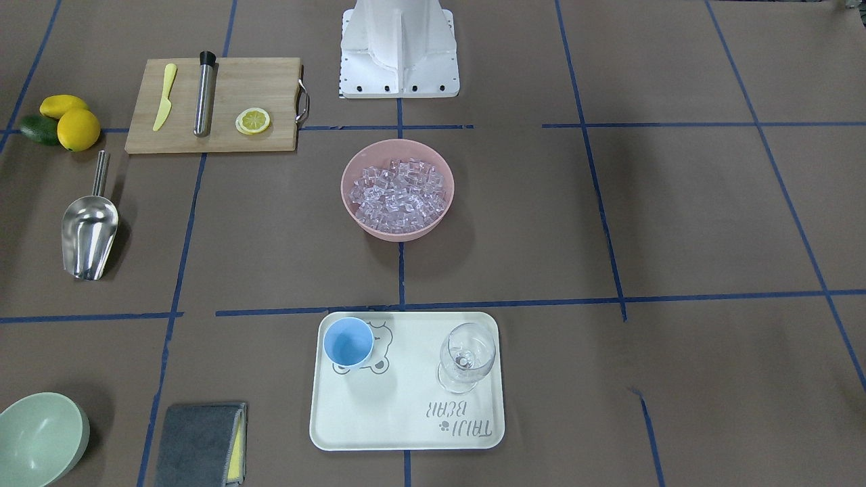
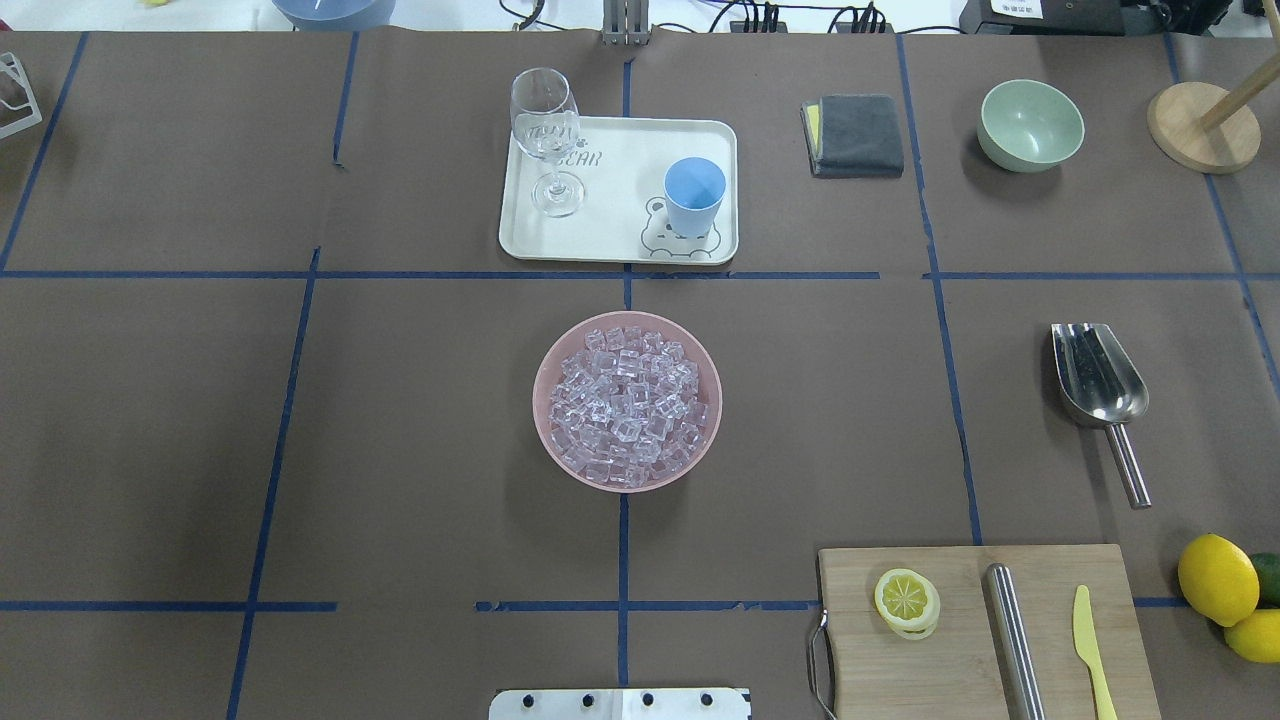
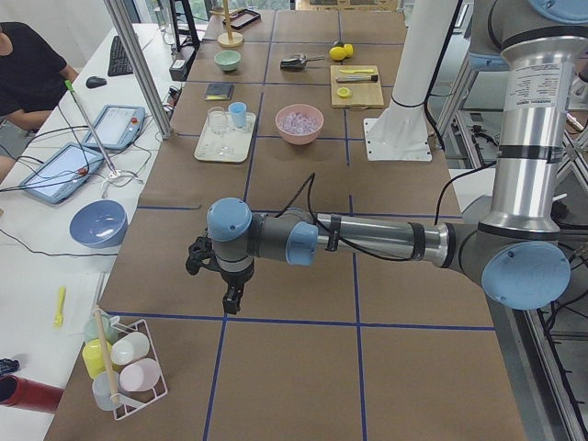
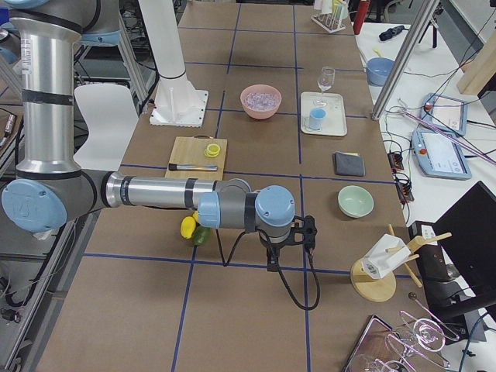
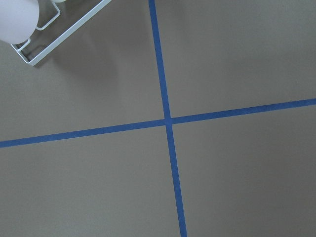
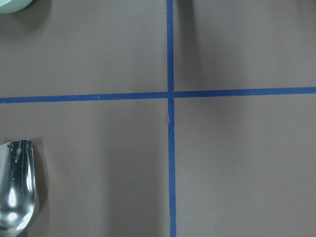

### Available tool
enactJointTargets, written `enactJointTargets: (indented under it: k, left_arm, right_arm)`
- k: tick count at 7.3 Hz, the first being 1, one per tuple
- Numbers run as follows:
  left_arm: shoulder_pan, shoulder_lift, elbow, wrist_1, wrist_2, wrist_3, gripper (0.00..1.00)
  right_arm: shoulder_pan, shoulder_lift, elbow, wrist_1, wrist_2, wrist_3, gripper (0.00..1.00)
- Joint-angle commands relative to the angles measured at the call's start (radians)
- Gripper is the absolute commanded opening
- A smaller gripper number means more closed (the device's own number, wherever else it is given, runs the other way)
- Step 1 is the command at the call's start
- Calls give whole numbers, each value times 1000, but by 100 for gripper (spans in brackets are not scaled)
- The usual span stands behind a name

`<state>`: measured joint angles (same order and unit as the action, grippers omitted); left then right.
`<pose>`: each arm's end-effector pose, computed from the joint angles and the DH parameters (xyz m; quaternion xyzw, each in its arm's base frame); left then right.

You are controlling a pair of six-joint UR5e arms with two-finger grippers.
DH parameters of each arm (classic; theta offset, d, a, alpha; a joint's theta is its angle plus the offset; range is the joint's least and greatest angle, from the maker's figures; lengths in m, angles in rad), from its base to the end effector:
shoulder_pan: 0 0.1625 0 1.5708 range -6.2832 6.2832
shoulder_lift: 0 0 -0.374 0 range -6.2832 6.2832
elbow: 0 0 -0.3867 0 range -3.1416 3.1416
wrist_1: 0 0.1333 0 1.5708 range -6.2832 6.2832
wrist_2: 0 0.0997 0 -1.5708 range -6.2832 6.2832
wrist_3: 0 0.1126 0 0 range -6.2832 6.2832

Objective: Put ice in cup with scoop

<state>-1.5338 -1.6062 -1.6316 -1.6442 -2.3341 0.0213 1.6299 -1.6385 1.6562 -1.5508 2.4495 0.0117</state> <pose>-0.0366 -0.5119 0.5625 0.0757 0.3717 0.0585 0.9234 0.0739 -0.4601 0.5968 0.0271 -0.4248 0.0240 0.9046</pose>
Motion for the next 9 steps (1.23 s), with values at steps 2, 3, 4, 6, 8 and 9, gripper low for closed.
enactJointTargets:
  k: [2, 3, 4, 6, 8, 9]
  left_arm:
    - [9, -15, -135, -43, -22, -9, 100]
    - [14, -18, -139, -169, -107, -9, 100]
    - [15, -15, -130, -354, -114, -12, 100]
    - [53, -12, -126, -516, -102, -3, 100]
    - [190, -27, -117, -566, -100, -9, 100]
    - [283, -32, -97, -569, -103, -9, 100]
  right_arm:
    - [-33, 35, 8, 23, 6, 7, 100]
    - [-35, 52, 8, 20, 11, 7, 100]
    - [-35, 71, 10, 17, 16, 5, 100]
    - [-36, 51, -9, 18, 52, 10, 100]
    - [-71, 52, 7, 23, 109, 83, 100]
    - [-115, 58, 37, 24, 99, 164, 100]
